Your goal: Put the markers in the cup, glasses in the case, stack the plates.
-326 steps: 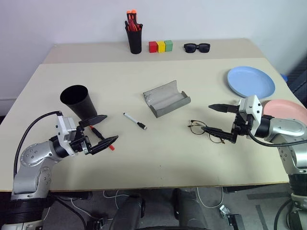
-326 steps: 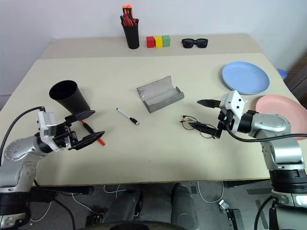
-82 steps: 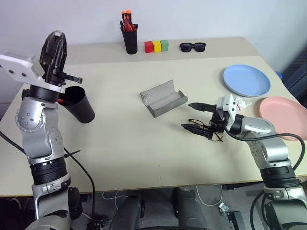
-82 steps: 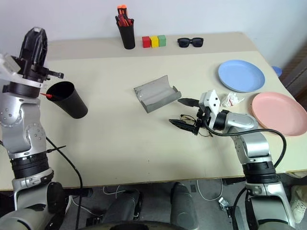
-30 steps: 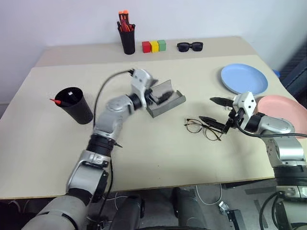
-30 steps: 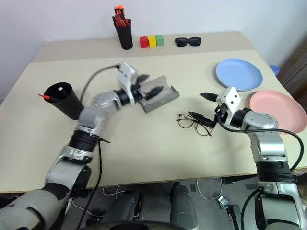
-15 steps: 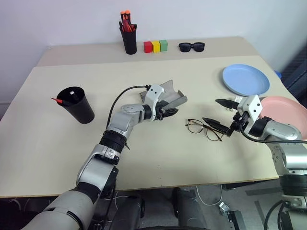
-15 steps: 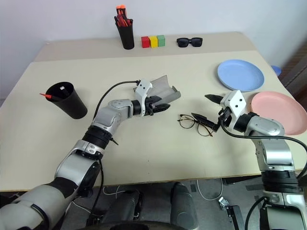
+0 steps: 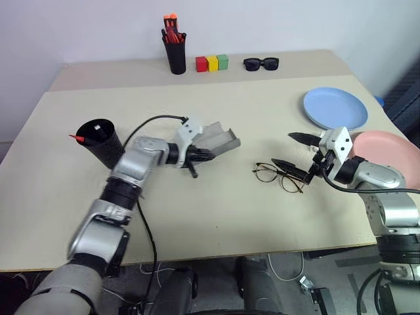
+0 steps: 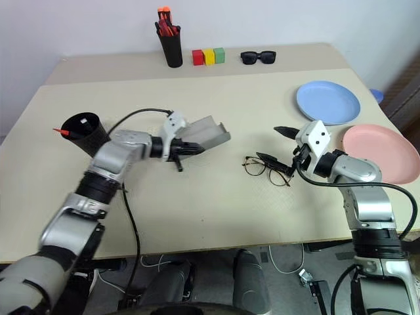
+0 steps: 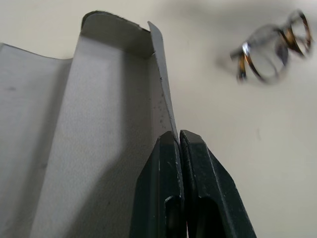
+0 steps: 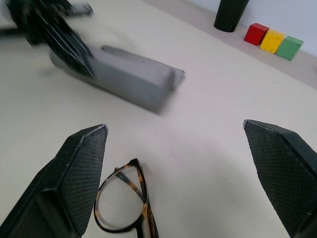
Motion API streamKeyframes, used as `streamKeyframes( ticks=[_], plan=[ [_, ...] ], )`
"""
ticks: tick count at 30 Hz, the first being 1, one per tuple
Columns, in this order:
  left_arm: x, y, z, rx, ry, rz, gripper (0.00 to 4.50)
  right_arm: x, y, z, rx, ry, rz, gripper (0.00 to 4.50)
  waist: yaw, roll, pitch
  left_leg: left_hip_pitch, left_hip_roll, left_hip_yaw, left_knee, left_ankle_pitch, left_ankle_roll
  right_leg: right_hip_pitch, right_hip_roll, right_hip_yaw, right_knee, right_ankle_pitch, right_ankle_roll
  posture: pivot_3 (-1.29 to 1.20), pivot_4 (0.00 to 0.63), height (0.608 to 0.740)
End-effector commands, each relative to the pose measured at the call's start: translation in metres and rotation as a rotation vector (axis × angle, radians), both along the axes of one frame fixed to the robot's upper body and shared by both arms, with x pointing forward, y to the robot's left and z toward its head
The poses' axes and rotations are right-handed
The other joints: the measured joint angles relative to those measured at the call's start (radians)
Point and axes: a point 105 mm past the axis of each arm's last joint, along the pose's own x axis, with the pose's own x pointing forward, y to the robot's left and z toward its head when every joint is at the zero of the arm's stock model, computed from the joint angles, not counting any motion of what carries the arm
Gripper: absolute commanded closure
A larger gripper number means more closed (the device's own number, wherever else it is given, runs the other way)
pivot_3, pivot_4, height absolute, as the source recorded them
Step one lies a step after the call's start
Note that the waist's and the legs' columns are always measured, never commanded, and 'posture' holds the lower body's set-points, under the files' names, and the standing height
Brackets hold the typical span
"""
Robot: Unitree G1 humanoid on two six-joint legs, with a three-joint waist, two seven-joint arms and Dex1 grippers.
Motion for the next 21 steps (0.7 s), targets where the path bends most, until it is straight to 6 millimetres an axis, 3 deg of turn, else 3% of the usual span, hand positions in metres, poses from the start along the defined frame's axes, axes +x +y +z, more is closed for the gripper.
streamKeyframes(
  ticks=[1, 9, 18, 21],
  plan=[
    [-0.016, 0.008, 0.015, -0.017, -0.067, -0.177, 4.45, 0.002, 0.003, 0.011, 0.005, -0.051, 0.016, 0.00, 0.004, 0.000, 0.000, 0.000, 0.000, 0.000, 0.000, 0.000, 0.000, 0.000, 0.000, 0.000, 0.000, 0.000, 0.000, 0.00, 0.150, 0.740],
    [-0.046, 0.031, 0.006, 0.022, -0.076, -0.414, 4.45, 0.004, 0.007, 0.013, 0.007, -0.057, 0.033, 0.00, 0.001, 0.000, 0.000, 0.000, 0.000, 0.000, 0.000, 0.000, 0.000, 0.000, 0.000, 0.000, 0.000, 0.000, 0.000, 0.00, 0.150, 0.740],
    [-0.046, 0.034, 0.002, 0.019, -0.077, -0.450, 4.45, 0.004, 0.006, 0.012, -0.001, -0.052, 0.042, 0.00, 0.001, 0.000, 0.000, 0.000, 0.000, 0.000, 0.000, 0.000, 0.000, 0.000, 0.000, 0.000, 0.000, 0.000, 0.000, 0.00, 0.150, 0.740],
    [-0.044, 0.030, 0.005, -0.011, -0.096, -0.435, 3.16, 0.003, 0.007, 0.013, -0.004, -0.050, 0.051, 0.00, 0.001, 0.000, 0.000, 0.000, 0.000, 0.000, 0.000, 0.000, 0.000, 0.000, 0.000, 0.000, 0.000, 0.000, 0.000, 0.00, 0.150, 0.740]
  ],
)
